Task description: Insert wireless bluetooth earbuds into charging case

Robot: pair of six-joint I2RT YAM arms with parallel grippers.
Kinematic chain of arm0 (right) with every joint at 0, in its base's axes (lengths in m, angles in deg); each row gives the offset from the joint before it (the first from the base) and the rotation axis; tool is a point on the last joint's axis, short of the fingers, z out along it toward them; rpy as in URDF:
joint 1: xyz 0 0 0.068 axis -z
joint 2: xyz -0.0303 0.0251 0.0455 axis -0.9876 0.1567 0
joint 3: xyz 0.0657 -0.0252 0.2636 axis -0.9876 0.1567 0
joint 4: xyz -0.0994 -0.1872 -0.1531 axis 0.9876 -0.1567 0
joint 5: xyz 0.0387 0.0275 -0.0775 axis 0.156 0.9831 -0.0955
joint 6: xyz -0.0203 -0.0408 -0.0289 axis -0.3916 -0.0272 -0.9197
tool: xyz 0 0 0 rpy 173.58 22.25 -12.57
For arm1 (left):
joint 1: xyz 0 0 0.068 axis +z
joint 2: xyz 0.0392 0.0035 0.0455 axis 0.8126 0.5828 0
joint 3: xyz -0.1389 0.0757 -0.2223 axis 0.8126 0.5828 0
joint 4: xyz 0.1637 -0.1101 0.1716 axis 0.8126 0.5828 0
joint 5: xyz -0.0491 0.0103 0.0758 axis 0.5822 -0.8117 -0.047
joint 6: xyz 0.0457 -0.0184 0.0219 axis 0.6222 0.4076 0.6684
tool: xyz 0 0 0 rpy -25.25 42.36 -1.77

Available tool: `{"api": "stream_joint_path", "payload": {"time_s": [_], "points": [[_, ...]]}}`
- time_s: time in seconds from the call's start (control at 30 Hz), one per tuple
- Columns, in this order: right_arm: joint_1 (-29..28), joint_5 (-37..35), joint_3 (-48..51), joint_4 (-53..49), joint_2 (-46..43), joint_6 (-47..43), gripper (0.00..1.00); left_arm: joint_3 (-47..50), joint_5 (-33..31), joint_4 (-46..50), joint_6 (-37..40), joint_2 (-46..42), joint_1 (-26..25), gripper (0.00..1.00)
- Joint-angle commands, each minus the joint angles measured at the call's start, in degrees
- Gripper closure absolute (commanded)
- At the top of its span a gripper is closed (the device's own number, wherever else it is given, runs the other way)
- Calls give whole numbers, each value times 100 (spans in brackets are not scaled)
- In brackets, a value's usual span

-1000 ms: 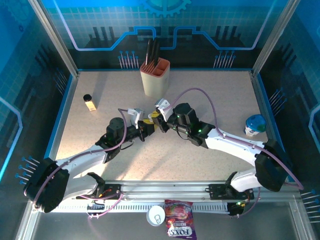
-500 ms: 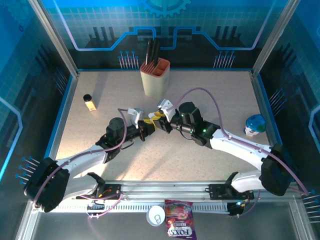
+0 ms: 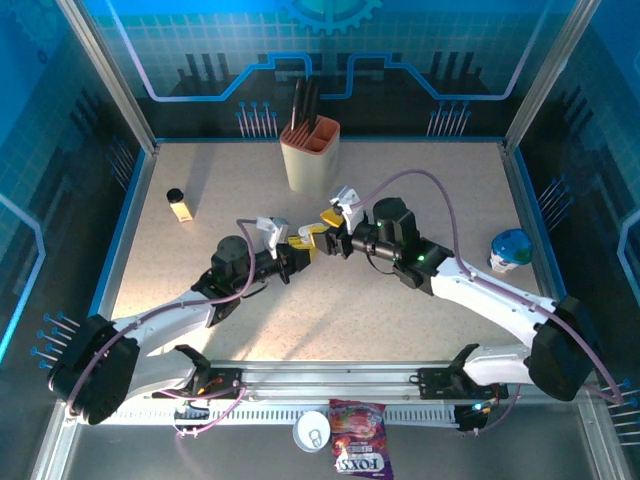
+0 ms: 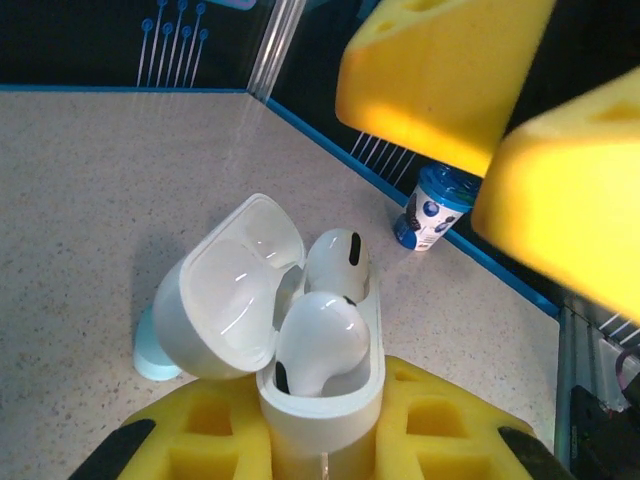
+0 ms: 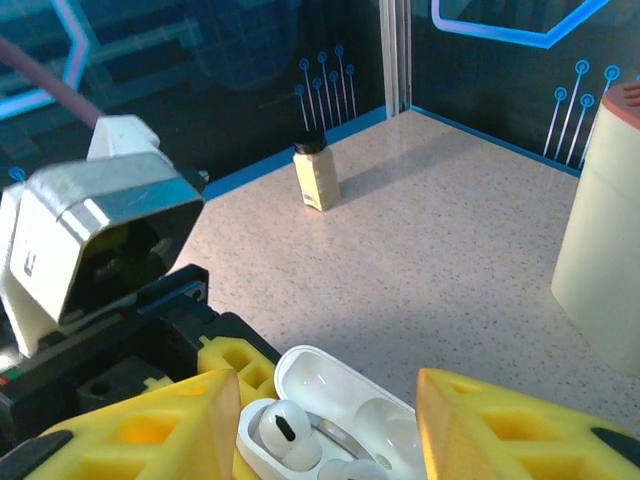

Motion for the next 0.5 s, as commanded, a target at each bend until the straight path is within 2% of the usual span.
{"api": "stream_joint_path", "payload": {"time_s": [0.0,0.17,0.47], "points": [[196,90,72,193,-311,387,47,307,214,-769,1073,28,1,100],[545,188,-209,-649,-223,713,37,473,480,-1292,2180,258,1,100],[710,725,-892,-1848,427,661,32,520,440,-1575,3223,613,-3,100]]}}
